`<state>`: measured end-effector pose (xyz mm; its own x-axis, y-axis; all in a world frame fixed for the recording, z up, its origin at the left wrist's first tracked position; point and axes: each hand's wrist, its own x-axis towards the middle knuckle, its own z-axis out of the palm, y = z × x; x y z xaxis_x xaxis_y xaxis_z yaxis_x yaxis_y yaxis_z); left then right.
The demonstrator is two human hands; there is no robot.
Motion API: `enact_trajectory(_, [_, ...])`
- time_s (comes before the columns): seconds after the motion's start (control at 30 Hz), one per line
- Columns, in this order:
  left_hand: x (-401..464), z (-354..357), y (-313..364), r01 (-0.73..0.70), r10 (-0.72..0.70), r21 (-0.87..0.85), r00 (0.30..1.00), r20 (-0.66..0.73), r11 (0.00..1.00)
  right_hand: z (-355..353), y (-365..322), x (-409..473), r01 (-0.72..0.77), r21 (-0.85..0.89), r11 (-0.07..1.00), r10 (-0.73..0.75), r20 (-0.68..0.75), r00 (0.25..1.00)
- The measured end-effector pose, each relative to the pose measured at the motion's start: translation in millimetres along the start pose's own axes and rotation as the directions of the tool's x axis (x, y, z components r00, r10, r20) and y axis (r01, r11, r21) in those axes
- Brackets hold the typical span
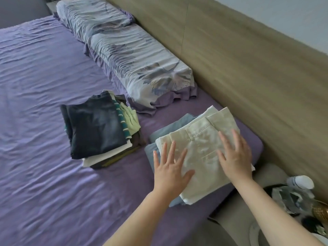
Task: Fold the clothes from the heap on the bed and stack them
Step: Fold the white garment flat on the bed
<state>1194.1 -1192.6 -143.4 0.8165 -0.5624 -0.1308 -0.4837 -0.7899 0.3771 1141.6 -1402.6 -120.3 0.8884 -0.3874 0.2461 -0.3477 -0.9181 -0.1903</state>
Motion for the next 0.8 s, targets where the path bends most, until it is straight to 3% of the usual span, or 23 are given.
enact_trajectory(0.03, [1.7,3.9,-1.8,-0.009,0.008,0.012,0.998,0.056,1.0,4.7,-1.5,-2.1,0.047,0.016,0.999,-0.048,0.095,0.994])
enact_trajectory(0.1, [6.4,12.0,-9.0,0.019,-0.021,0.016,0.991,0.134,1.0,15.9,-2.2,-2.6,-0.01,0.022,1.0,0.002,0.367,0.93])
enact_trajectory(0.2, [13.4,17.5,-19.8,0.047,-0.052,0.032,0.978,0.204,0.998,33.2,-0.9,2.6,-0.09,-0.083,0.993,0.12,0.543,0.831])
enact_trajectory(0.33, [19.9,12.9,-21.4,0.069,-0.082,0.057,0.96,0.268,0.996,34.8,-18.9,10.9,-0.149,-0.177,0.973,0.227,0.6,0.767])
enact_trajectory(0.5, [-13.7,-13.3,-21.5,0.176,-0.163,-0.047,0.964,0.209,0.983,8.4,-57.6,7.7,-0.176,-0.243,0.954,0.29,0.595,0.75])
enact_trajectory(0.67, [-71.4,-55.6,-54.7,0.302,-0.275,-0.116,0.939,0.206,0.946,-21.5,-121.5,-18.7,-0.023,-0.1,0.995,0.08,0.613,0.786])
enact_trajectory(0.8, [-125.5,-92.1,-86.8,0.402,-0.384,-0.073,0.905,0.185,0.913,-39.7,-196.0,-49.9,0.138,-0.001,0.99,-0.109,0.606,0.788])
